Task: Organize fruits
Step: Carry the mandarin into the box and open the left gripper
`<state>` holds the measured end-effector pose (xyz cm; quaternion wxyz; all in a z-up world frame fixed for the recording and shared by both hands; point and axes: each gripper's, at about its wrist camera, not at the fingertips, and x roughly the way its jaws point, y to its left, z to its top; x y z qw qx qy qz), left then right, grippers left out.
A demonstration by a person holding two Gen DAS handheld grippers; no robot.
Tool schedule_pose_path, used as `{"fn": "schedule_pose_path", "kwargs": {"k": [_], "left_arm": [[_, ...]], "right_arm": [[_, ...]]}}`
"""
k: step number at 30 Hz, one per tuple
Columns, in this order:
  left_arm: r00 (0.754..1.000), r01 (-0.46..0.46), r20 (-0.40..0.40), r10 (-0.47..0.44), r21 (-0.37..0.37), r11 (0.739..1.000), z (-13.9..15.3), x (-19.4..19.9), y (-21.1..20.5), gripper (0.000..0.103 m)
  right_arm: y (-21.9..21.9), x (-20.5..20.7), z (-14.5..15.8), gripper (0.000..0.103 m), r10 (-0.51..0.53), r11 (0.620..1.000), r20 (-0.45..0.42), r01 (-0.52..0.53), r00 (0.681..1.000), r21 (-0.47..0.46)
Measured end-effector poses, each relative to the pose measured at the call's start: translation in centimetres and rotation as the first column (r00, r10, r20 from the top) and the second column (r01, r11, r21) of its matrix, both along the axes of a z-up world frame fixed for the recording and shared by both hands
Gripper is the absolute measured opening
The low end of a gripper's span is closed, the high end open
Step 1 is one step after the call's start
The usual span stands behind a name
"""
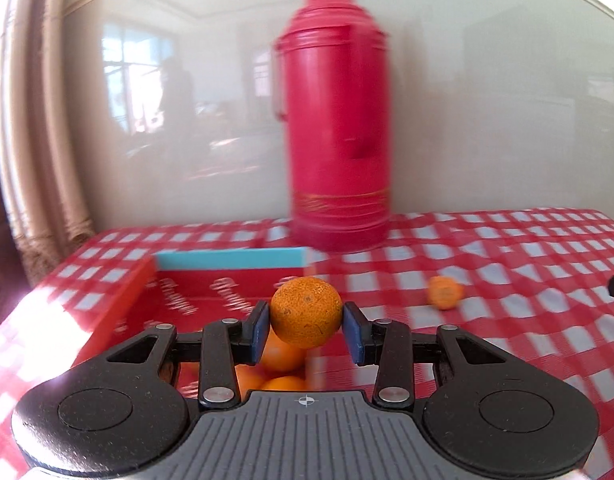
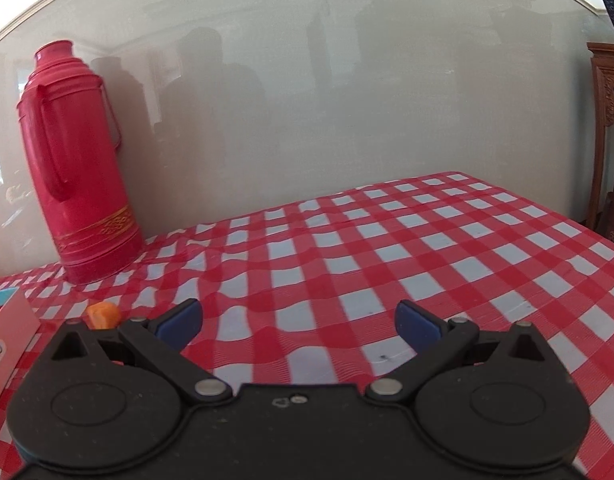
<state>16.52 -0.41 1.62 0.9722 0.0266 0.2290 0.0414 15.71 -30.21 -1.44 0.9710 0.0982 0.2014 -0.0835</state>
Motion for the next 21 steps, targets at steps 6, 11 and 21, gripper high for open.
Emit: {"fn": "schedule_pose_path", "kwargs": {"k": [6, 11, 21], "left_arm": [[0.998, -0.070, 0.003, 0.070, -0.011, 0.997, -0.5, -1.1, 4.1, 0.040], [0.994, -0.088, 0.060, 0.088, 0.006, 0.996, -0.3, -2.4, 5.6, 0.103], [0.991, -0.131, 0.035, 0.131, -0.001, 0.991, -1.1, -2.7, 8.8, 0.103]], "right_arm": [[2.6, 0.3, 0.1, 0.097, 0.040, 0.999, -0.010, -0.040, 0.999, -0.005], [5.3, 0.9, 0.2, 0.097, 0.090, 0.996, -0.012, -0.090, 0.996, -0.023], [9.4, 1.7, 0.3, 0.097, 0.192, 0.979, -0.018, -0.192, 0.981, -0.070]]}}
